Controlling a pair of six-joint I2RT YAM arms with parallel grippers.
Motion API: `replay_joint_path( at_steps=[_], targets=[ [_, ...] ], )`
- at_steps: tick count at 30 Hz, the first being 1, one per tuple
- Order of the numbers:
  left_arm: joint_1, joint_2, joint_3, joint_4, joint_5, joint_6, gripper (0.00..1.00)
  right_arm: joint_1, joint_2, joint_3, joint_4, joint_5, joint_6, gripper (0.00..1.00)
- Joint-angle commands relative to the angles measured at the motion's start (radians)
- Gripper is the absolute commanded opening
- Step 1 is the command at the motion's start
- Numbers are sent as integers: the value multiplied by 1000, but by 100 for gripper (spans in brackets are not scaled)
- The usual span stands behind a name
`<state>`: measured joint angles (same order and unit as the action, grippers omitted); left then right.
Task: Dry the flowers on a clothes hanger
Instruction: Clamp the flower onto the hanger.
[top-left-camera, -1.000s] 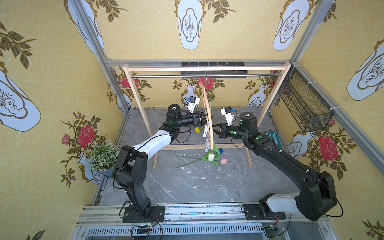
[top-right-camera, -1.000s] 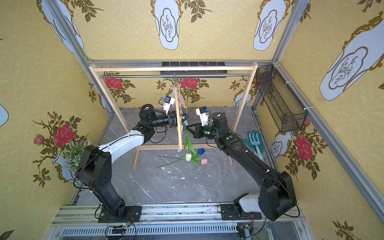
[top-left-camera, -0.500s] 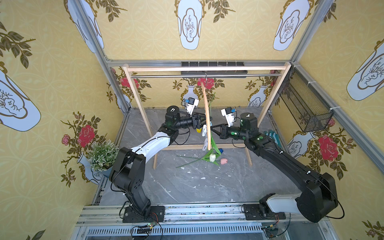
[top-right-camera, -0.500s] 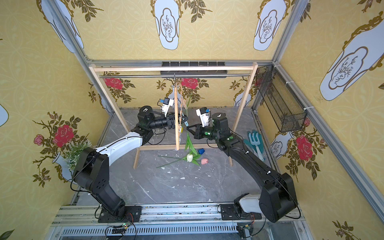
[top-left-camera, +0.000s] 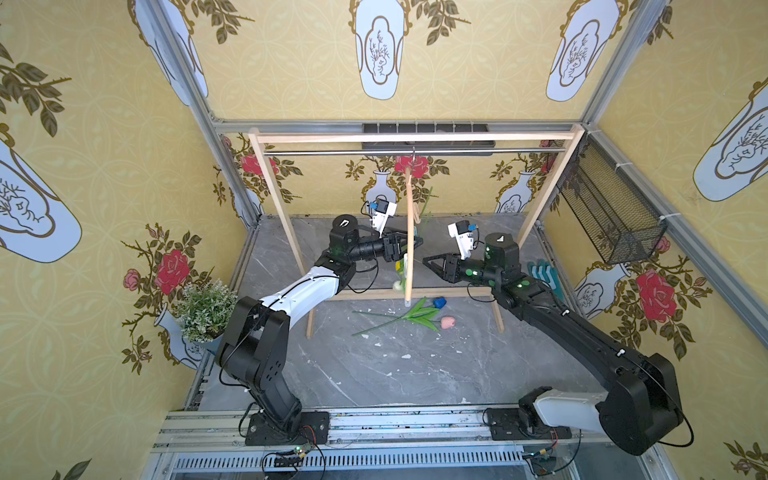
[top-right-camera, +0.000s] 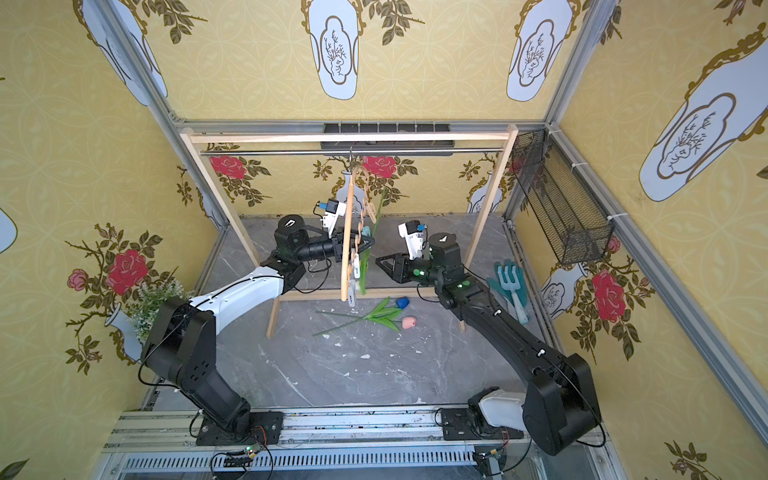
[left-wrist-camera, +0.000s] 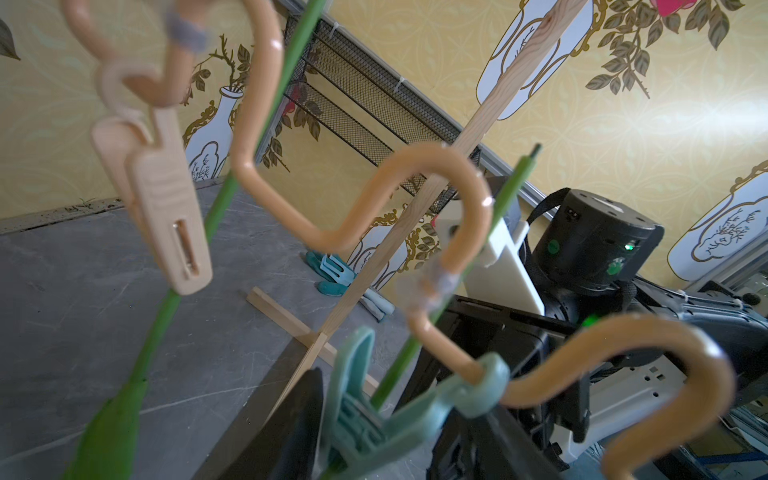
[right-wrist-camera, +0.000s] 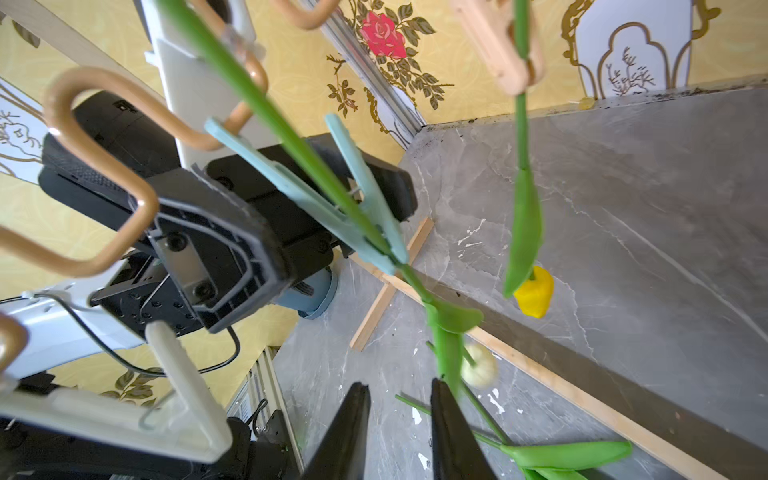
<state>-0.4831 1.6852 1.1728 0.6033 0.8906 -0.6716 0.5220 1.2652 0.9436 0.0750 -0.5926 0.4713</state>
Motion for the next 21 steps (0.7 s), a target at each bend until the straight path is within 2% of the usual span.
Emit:
replay_joint_path(
  at_steps=[1, 7, 10, 11, 12, 19, 21],
  targets=[
    [7, 4, -10, 8, 1, 20, 56, -5, -40, -28, -15, 35, 1, 30],
    [19, -14, -32, 4, -7, 27, 58, -4, -144, -95, -98, 123, -17, 30],
    [26, -36, -46, -9, -21, 42, 60, 11, -191, -114, -158, 234, -29, 30],
    [27, -43, -52, -15, -27, 48, 61, 21, -198, -114, -181, 272, -34, 38],
    [30, -53, -59, -23, -36, 55, 62, 36, -204, -112, -203, 312, -44, 41],
    [38, -109, -99, -52, -99, 81, 78, 127, -178, -100, -248, 404, -82, 49],
    [74, -122, -100, -75, -111, 93, 80, 136, -168, -105, -240, 420, -73, 54]
  ],
)
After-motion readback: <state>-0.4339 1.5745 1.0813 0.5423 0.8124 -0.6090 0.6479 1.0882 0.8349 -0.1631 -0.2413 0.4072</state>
